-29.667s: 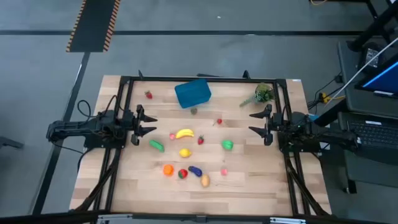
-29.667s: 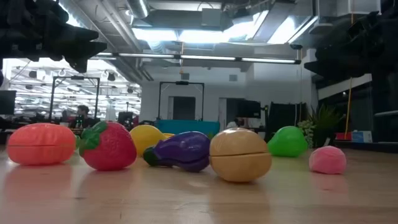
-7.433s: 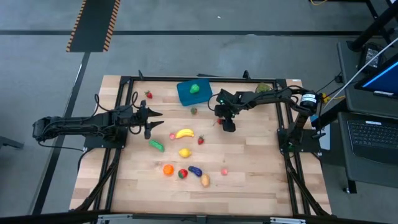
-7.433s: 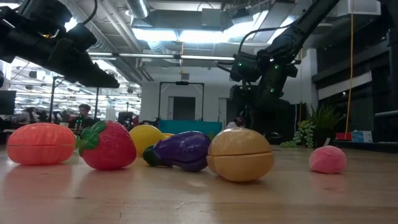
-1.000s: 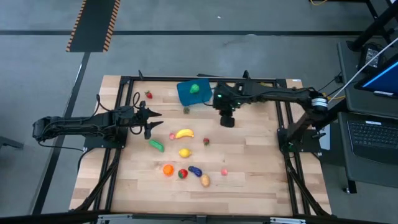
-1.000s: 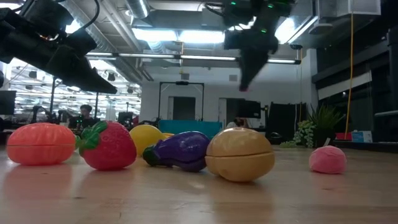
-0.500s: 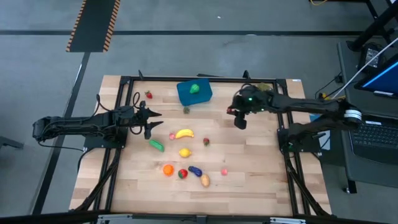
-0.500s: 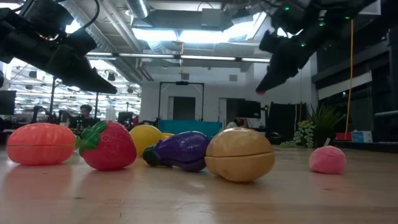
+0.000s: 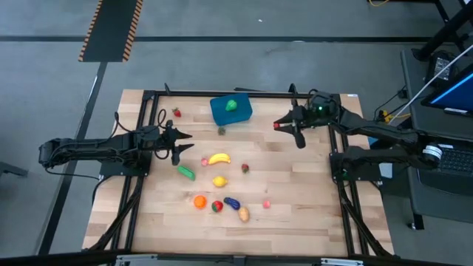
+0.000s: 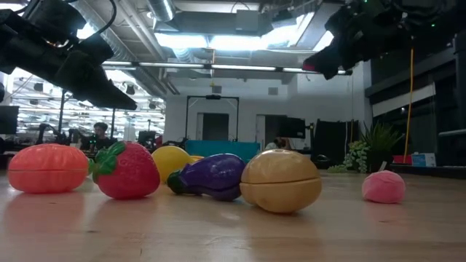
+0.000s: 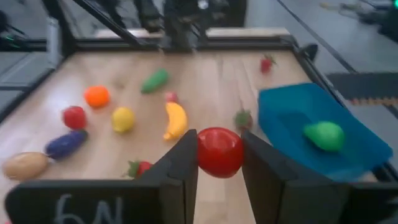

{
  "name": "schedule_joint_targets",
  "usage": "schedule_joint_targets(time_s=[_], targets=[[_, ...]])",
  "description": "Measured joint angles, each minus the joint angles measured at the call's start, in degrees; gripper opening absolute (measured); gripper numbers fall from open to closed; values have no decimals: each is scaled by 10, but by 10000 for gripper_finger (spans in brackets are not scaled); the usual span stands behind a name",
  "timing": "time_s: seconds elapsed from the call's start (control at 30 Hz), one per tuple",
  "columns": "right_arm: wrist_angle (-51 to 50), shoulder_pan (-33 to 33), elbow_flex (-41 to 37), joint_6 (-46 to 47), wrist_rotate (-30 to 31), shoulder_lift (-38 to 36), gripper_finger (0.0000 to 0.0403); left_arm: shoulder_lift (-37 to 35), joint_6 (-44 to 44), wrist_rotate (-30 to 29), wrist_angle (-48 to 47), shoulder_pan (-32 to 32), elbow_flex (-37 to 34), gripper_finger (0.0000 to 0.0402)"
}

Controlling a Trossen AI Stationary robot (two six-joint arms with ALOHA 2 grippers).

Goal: Pick and placing Produce into tupperware
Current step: Put the cherry into the blue bin

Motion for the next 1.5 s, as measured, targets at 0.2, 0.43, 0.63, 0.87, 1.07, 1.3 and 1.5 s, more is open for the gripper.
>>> schedule_joint_targets(time_s=[0.2,0.43,0.63,0.87,1.07,1.3,1.5], targets=[[91,-46,-37,-10,-133,6,102,0,0,0,0,0,0,170],[213,-74,-91,-2,-190,8,102,0,0,0,0,0,0,170],[311,-77,-121,21,-192,26,102,0,0,0,0,0,0,170],[440,-72,-128,39,-192,108,102,0,2,0,-1,0,0,170],[553,-65,-102,76,-191,222,102,0,2,0,-1,0,0,170],[560,-65,-17,79,-170,319,102,0,2,0,-1,0,0,170],[525,-65,44,76,-50,365,102,0,2,0,-1,0,0,170]])
